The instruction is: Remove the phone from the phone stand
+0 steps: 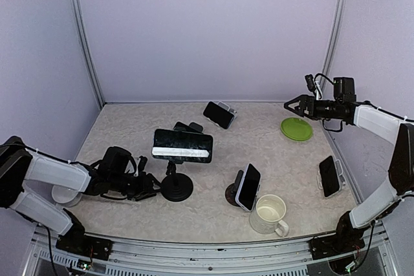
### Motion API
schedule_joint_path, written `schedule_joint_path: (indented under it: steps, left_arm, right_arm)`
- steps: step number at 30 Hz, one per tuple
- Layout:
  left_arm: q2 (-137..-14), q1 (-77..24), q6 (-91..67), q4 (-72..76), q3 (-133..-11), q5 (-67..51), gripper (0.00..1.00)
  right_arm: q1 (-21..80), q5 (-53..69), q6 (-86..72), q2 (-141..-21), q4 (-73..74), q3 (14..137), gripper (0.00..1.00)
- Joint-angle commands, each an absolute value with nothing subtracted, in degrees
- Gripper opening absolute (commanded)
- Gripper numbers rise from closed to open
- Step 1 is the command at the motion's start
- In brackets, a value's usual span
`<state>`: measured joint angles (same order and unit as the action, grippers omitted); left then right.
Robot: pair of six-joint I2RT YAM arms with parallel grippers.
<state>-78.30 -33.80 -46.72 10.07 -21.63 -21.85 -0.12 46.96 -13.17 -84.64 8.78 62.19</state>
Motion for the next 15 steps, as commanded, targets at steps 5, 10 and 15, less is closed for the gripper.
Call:
schedule_joint_path:
  steps: [5,10,15]
  left_arm:
    - [-89.1,-34.9,-45.0,15.4,-26.5,-24.9,0.41]
    - [-93.8,-35.0,-43.8,16.5,-29.7,-25.2,0.35]
    - [-99.2,-35.1,-41.6,16.3,-35.1,-26.3,0.34]
  right_arm:
    - [1.8,49.7,-14.1,-82.5,10.2,63.2,1.00]
    - [3.7,50.6,-14.9,-81.9,10.8,63.7,1.00]
    - [6.1,51.8,-14.8,-81.1,13.5,65.4,1.00]
